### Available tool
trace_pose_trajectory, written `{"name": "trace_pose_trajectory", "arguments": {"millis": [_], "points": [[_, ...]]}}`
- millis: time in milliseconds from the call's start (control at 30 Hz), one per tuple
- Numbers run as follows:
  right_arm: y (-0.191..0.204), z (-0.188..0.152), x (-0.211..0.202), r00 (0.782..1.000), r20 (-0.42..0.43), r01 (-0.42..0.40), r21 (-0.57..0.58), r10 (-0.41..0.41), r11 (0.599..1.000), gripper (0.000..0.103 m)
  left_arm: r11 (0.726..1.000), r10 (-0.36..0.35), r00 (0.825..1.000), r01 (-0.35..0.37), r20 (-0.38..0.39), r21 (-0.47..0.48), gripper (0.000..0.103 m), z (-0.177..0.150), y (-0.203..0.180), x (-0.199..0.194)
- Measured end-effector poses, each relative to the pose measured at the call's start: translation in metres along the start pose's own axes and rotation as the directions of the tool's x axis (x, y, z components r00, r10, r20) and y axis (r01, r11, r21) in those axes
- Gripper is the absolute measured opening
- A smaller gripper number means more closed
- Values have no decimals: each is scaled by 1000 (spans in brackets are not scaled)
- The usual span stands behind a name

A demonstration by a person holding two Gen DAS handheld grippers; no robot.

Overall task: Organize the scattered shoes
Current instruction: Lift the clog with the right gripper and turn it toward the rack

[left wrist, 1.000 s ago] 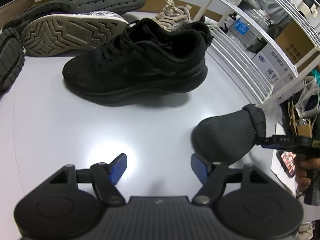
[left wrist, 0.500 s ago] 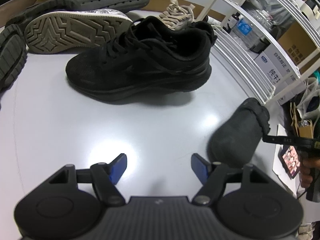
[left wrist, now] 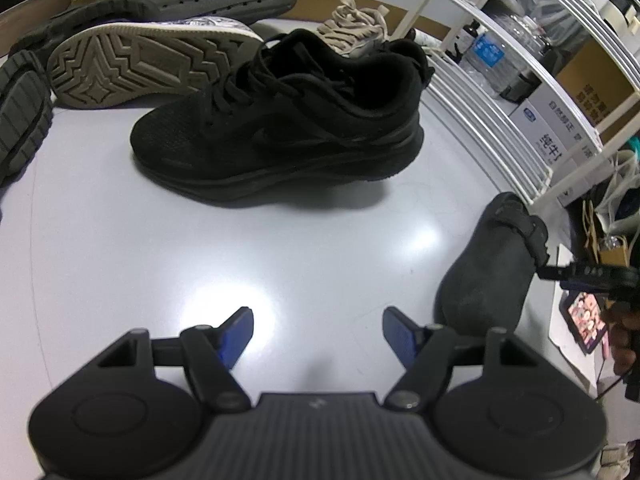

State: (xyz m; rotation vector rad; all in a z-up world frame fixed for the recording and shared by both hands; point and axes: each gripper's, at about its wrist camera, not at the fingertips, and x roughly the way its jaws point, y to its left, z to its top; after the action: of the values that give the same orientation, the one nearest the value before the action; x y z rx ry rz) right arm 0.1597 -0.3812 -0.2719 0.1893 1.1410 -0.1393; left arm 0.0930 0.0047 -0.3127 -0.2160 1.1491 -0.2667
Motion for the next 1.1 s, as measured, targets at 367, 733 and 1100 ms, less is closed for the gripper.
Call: {"name": "trace_pose_trajectory", "arguments": {"millis": [367, 733, 1100], "points": [[27, 14, 21, 999, -37, -24, 48, 26, 999, 98, 995, 17, 1000, -15, -16, 99, 82, -6, -19, 3], [47, 16, 27, 1000, 0, 19, 100, -19, 995, 101, 996, 28, 1000, -28, 10, 81, 87, -7, -16, -3], [46, 13, 28, 999, 51, -12, -33, 14, 999, 98, 997, 37, 999, -38, 5, 64, 89, -8, -13, -2]]}}
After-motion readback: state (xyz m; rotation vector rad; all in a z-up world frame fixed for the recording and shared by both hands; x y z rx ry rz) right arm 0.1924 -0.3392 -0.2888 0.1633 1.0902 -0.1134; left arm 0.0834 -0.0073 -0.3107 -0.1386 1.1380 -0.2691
